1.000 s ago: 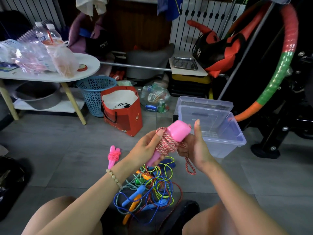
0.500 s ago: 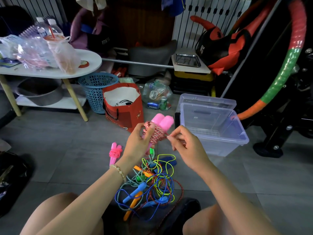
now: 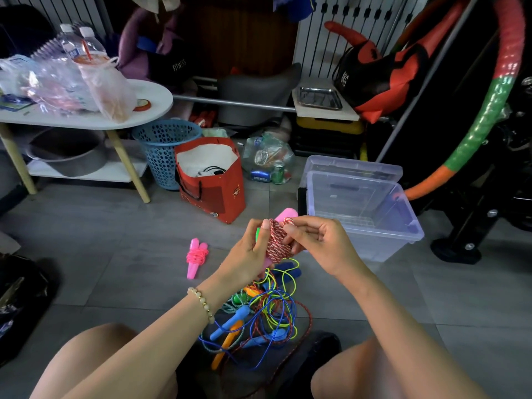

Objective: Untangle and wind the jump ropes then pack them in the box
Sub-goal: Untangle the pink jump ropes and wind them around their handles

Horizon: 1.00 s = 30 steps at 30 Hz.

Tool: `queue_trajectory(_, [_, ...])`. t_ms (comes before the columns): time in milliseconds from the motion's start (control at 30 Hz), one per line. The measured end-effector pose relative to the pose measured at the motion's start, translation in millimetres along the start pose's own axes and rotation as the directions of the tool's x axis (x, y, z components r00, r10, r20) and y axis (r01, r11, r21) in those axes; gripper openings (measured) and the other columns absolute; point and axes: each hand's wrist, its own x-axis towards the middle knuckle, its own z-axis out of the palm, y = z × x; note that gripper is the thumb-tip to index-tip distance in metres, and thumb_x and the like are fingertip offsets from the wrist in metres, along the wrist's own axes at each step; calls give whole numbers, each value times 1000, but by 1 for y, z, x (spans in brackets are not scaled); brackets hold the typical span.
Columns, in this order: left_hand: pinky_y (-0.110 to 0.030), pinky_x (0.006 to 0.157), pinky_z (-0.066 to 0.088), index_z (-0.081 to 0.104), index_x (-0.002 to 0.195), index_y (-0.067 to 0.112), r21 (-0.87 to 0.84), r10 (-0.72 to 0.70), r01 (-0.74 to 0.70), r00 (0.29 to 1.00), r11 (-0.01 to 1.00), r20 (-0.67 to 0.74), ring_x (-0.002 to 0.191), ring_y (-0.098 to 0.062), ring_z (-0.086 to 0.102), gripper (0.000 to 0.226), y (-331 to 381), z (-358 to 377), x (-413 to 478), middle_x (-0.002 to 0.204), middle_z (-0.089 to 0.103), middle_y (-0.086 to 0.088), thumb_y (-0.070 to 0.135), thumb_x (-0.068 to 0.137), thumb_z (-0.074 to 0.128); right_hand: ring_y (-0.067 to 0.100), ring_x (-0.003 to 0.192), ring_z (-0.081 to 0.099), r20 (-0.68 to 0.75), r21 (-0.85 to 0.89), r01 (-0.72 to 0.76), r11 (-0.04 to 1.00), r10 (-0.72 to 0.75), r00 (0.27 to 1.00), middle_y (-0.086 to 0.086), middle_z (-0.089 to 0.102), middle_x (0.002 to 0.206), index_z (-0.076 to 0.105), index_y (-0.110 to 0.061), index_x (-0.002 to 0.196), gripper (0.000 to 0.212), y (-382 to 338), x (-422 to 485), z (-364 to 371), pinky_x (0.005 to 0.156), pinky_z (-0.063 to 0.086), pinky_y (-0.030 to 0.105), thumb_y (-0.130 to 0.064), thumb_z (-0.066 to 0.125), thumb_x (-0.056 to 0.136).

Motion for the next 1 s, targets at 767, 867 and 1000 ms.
queue_trajectory(767, [-2,50,39,30,121,19,-344,-93,81,996,936,-17,59,6,51,22,16,15,1,84,49,2,31,103,24,-3,66,59,-241,-445,166,880,-296,924,-7,68,78,76,-14,89,10,10,4,11,60,41,7,-18,68,85])
queue_trajectory(867, [1,47,35,31,135,19,-329,-116,113,993,937,10,64,3,45,39,15,12,1,77,46,7,35,104,14,-4,70,57,-157,-590,201,782,-356,921,-14,63,84,73,-17,102,26,12,3,14,62,46,13,-34,59,88])
queue_trajectory(1000, [-1,48,38,30,133,18,-336,-149,139,989,931,-5,66,-3,51,40,14,9,2,83,54,-1,39,103,15,13,71,58,-103,-610,211,764,-341,935,-6,62,89,71,-19,109,32,13,2,14,61,50,28,-36,68,82])
